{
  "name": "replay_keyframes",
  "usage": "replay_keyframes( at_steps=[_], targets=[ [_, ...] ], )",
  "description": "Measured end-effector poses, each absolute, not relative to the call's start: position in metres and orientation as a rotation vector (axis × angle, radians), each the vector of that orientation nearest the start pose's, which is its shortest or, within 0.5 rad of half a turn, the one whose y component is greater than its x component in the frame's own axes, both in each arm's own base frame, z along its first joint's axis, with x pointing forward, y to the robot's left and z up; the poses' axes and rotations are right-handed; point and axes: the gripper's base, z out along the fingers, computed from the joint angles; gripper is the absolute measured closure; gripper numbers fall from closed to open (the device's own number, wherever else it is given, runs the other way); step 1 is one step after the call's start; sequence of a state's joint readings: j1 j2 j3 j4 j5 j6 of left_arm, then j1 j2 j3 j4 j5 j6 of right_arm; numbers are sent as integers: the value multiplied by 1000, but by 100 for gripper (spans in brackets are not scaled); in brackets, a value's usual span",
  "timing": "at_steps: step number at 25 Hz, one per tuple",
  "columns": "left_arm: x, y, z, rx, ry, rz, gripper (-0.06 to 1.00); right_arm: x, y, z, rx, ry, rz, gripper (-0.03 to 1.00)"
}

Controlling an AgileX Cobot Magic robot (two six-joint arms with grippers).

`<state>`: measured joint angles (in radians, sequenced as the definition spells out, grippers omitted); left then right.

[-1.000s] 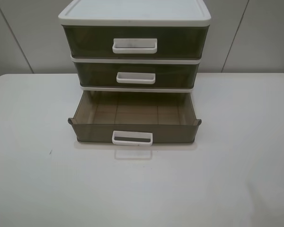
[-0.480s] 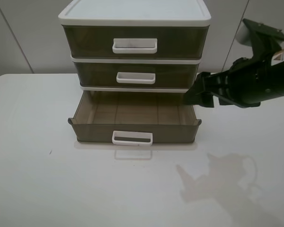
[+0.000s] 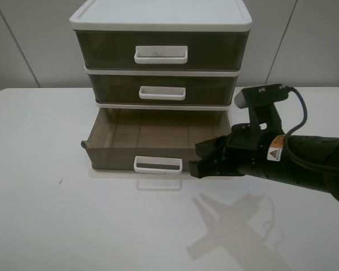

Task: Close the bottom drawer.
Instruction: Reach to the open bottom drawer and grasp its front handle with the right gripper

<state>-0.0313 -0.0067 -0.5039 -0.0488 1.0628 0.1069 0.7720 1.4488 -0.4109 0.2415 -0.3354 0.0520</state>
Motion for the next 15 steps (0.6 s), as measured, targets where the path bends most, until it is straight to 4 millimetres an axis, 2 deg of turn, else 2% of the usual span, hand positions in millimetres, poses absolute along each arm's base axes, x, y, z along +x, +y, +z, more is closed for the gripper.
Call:
replay_keyframes(
  at_steps=[8,15],
  targets=[
    [-7,-4,278,143,2030,-11,23,186,179,136,-552,2107,503,94],
    [-7,-4,278,143,2030,-11,23,182,195,129,-656,2007,687,94]
  ],
)
